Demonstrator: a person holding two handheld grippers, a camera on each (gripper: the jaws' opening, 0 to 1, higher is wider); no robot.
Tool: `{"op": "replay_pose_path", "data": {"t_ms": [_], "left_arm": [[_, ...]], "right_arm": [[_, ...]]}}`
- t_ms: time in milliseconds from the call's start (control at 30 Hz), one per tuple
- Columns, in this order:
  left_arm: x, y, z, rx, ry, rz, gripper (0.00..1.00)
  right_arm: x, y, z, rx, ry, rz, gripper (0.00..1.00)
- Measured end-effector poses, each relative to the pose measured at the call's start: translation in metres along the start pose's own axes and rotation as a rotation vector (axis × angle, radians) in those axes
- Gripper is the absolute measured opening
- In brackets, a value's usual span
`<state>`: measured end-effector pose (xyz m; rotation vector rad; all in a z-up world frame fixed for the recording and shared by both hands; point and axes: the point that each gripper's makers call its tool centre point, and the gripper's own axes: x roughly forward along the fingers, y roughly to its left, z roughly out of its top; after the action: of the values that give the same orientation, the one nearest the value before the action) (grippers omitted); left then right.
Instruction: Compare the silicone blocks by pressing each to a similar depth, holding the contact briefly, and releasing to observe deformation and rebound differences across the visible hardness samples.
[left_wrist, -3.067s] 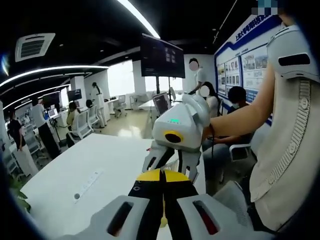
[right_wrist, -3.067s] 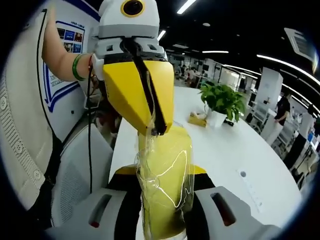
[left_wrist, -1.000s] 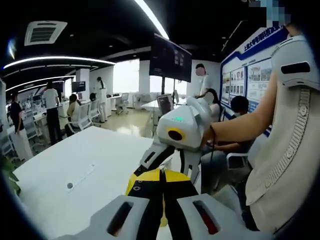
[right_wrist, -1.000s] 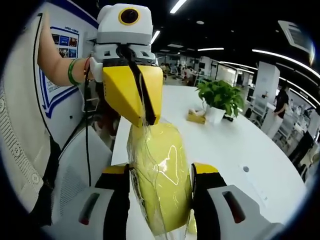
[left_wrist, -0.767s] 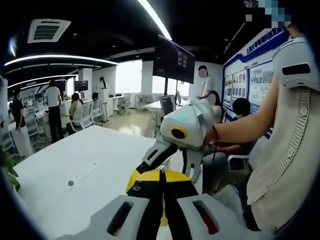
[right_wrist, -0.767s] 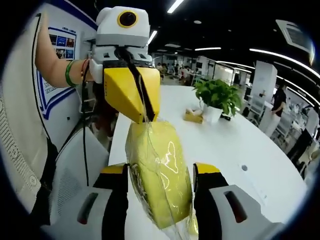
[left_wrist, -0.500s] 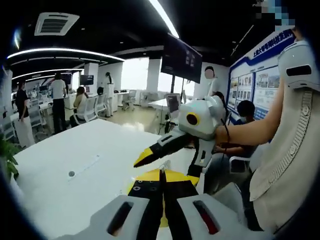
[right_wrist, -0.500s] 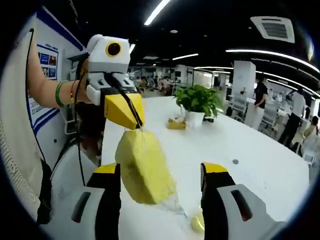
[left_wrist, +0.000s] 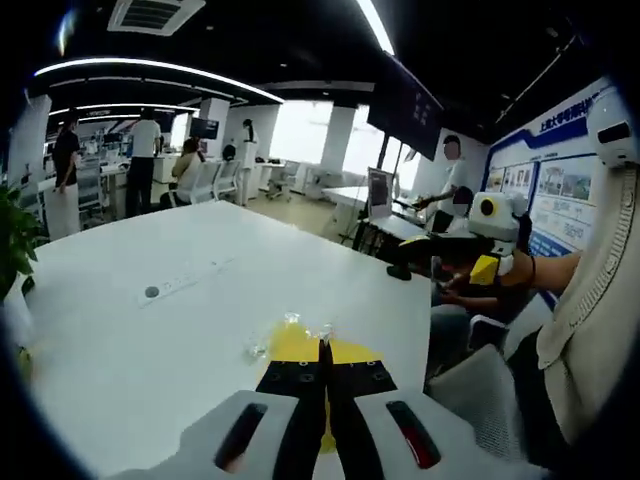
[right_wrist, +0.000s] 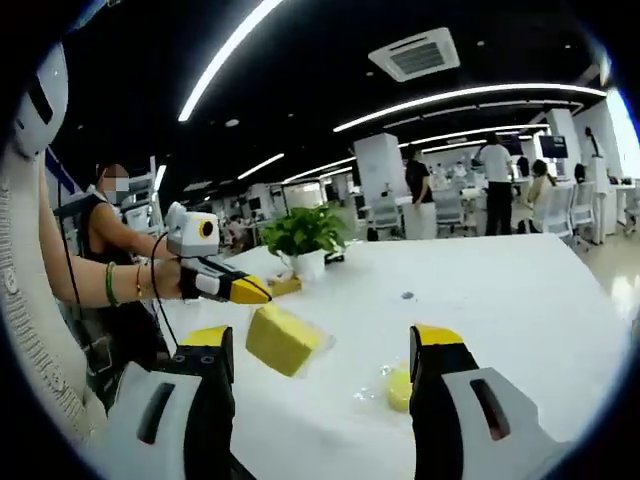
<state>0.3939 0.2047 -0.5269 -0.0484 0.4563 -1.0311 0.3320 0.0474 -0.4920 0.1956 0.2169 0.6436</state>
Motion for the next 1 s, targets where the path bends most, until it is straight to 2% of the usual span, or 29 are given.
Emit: {"op": "replay_pose_path", "data": {"t_ms": [100, 133, 200, 233, 333, 467, 600, 633, 767, 900, 1000], "left_arm": [[0.007, 0.014, -0.012, -0.034, 0.004, 0.009, 0.00], [0.009, 0.021, -0.018, -0.045, 0.007, 0.012, 0.00], [0.013, 0.029, -0.026, -0.076, 0.015, 0.013, 0.00], [0.014, 0.033, -0.029, -0.079, 0.017, 0.019, 0.00], [0.019, 0.039, -0.040, -0.097, 0.034, 0.018, 0.00], [0.024, 0.046, -0.051, -0.137, 0.045, 0.004, 0.00], [0.026, 0.058, -0.060, -0.149, 0.065, 0.005, 0.00], [0.024, 0.061, -0.057, -0.166, 0.041, 0.001, 0.00], [0.022, 0.080, -0.056, -0.172, 0.043, 0.030, 0.00], [0.020, 0.102, -0.058, -0.174, 0.053, 0.060, 0.00], [0.022, 0.116, -0.061, -0.192, 0.052, 0.071, 0.00]], "right_arm": [[-0.011, -0.005, -0.005, -0.006, 0.005, -0.050, 0.70], [-0.015, -0.009, -0.005, 0.021, -0.004, -0.081, 0.70], [-0.019, -0.010, -0.004, 0.087, -0.026, -0.088, 0.70], [-0.022, -0.012, -0.004, 0.093, -0.028, -0.101, 0.69], [-0.024, -0.017, -0.008, 0.063, 0.001, -0.122, 0.67], [-0.025, -0.023, -0.008, 0.095, 0.003, -0.135, 0.67], [-0.021, -0.023, -0.010, 0.086, 0.020, -0.151, 0.66], [-0.021, -0.023, -0.011, 0.087, 0.027, -0.152, 0.66], [-0.018, -0.022, -0.011, 0.097, 0.027, -0.157, 0.66], [-0.014, -0.019, -0.022, 0.113, 0.058, -0.149, 0.66], [-0.014, -0.017, -0.021, 0.125, 0.046, -0.148, 0.65]]}}
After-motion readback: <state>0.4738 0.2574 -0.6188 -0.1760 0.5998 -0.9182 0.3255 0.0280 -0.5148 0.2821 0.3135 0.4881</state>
